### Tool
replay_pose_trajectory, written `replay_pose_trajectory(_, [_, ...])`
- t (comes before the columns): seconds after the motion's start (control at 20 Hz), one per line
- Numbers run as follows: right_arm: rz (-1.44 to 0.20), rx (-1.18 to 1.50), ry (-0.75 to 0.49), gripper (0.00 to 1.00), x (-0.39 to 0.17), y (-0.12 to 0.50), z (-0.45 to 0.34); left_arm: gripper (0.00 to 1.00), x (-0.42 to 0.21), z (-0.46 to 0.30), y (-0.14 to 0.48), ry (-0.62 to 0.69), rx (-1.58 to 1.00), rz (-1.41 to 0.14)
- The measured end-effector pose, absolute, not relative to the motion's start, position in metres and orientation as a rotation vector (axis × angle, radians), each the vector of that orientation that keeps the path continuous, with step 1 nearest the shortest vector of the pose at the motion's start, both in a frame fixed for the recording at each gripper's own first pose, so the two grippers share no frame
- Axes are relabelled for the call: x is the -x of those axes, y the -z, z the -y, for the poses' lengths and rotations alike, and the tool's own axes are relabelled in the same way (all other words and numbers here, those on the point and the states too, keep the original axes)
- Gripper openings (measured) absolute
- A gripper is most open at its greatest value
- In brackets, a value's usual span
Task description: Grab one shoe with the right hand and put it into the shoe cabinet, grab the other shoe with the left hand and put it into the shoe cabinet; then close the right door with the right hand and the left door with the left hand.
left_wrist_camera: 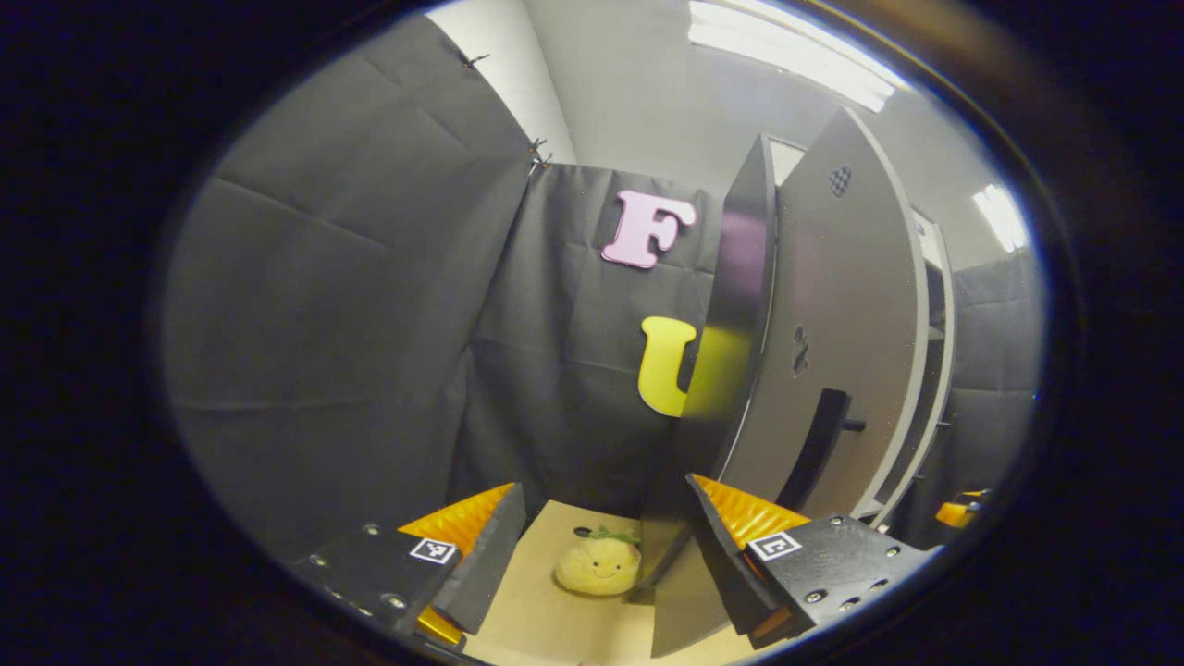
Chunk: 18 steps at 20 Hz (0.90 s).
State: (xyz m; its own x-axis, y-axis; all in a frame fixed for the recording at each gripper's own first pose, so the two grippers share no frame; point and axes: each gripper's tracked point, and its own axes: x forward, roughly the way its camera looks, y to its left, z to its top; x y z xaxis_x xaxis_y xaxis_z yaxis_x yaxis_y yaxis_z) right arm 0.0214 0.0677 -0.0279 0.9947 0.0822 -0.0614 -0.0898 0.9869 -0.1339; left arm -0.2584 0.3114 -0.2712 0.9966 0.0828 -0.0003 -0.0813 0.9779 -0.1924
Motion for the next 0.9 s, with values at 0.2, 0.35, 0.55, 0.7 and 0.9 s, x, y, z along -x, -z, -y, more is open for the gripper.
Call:
replay_pose_trajectory(0.2, [-0.137, 0.142, -0.055, 0.97, -0.008, 0.059, -0.063, 0.97, 0.219, -0.29, 0.253, 0.029, 0.156, 0.015])
replay_pose_trajectory(0.35, [-0.196, 0.148, -0.002, 0.97, -0.006, 0.079, -0.048, 0.97, 0.205, -0.253, 0.239, 0.141, 0.149, 0.04])
replay_pose_trajectory(0.55, [-0.212, 0.151, -0.004, 0.98, -0.014, 0.084, -0.042, 0.97, 0.196, -0.234, 0.231, 0.163, 0.099, 0.036])
replay_pose_trajectory(0.7, [-0.183, 0.141, -0.047, 0.97, -0.021, 0.08, -0.042, 0.97, 0.202, -0.227, 0.233, 0.141, 0.08, 0.022])
replay_pose_trajectory(0.9, [-0.18, 0.135, -0.108, 0.97, -0.035, 0.079, -0.034, 0.95, 0.202, -0.19, 0.237, 0.156, 0.105, 0.004])
